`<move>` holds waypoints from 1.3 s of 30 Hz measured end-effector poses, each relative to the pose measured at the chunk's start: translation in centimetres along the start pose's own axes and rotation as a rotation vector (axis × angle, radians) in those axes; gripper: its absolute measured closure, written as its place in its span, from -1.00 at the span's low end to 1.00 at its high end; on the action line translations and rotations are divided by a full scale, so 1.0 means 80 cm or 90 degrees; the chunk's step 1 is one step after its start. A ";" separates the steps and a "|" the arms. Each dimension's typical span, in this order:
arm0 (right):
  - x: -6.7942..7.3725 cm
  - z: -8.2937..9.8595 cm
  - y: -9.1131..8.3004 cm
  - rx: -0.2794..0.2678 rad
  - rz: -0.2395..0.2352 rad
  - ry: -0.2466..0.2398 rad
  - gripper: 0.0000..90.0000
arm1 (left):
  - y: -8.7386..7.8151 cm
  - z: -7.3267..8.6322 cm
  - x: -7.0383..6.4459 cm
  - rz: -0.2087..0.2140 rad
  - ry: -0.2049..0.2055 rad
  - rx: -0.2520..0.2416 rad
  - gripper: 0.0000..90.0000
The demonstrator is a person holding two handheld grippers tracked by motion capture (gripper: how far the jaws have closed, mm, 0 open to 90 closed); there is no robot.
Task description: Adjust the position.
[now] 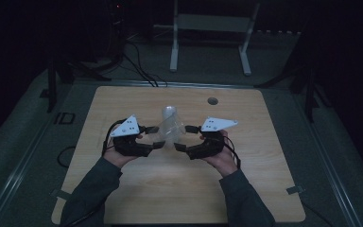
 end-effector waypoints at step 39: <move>0.011 -0.017 0.004 -0.102 -0.118 0.050 -0.60 | 0.006 0.000 -0.014 0.077 -0.032 -0.029 -0.09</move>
Point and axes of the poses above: each handheld gripper's, and its own axes: y roughly forward along the jaws, z roughly out of its underside, x roughly to its left, the point moved 7 cm from there along y, roughly forward along the jaws, and after that the axes turned 15 degrees about -z, right-handed, at the moved point
